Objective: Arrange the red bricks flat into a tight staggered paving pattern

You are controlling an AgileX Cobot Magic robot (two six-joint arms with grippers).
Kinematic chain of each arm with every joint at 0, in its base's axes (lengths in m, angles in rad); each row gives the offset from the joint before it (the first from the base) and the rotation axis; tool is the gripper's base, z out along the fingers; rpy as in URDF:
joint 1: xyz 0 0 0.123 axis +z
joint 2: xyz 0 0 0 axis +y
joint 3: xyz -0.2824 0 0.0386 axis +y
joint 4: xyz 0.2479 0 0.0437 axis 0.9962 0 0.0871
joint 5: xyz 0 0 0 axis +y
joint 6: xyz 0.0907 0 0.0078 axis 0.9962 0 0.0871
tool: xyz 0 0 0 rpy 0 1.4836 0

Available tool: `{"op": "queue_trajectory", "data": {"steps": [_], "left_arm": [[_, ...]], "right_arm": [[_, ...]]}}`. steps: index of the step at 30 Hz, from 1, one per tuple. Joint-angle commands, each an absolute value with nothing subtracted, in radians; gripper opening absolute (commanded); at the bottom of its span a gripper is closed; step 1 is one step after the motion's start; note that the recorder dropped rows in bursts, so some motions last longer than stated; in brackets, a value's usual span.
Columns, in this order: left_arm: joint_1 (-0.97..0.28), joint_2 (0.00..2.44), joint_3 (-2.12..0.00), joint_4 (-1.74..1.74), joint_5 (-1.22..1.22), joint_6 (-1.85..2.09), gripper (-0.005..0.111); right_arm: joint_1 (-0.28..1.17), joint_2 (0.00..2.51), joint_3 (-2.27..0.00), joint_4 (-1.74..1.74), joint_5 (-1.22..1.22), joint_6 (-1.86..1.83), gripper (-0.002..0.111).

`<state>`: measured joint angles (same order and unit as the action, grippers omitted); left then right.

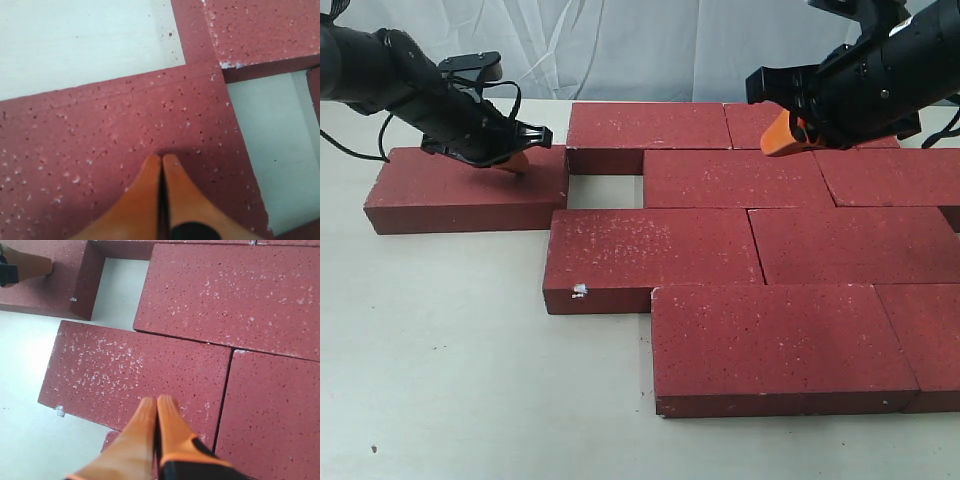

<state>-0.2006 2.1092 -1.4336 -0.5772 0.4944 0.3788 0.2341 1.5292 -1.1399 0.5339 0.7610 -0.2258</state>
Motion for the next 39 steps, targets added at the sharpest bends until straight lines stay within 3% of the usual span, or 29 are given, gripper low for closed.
{"op": "queue_trajectory", "data": {"steps": [1, 24, 39], "left_arm": [[-0.202, 2.106, -1.436, -0.584, 0.533, 0.374, 0.0], [-0.202, 2.088, -1.436, -0.489, 0.591, 0.389, 0.0], [-0.202, 2.085, -1.436, -0.631, 0.568, 0.488, 0.0]], "right_arm": [[0.235, 1.52, -1.136, 0.533, 0.749, -0.235, -0.001], [0.235, 1.52, -1.136, 0.533, 0.745, -0.235, -0.001], [0.235, 1.52, -1.136, 0.533, 0.744, -0.235, -0.001]]}}
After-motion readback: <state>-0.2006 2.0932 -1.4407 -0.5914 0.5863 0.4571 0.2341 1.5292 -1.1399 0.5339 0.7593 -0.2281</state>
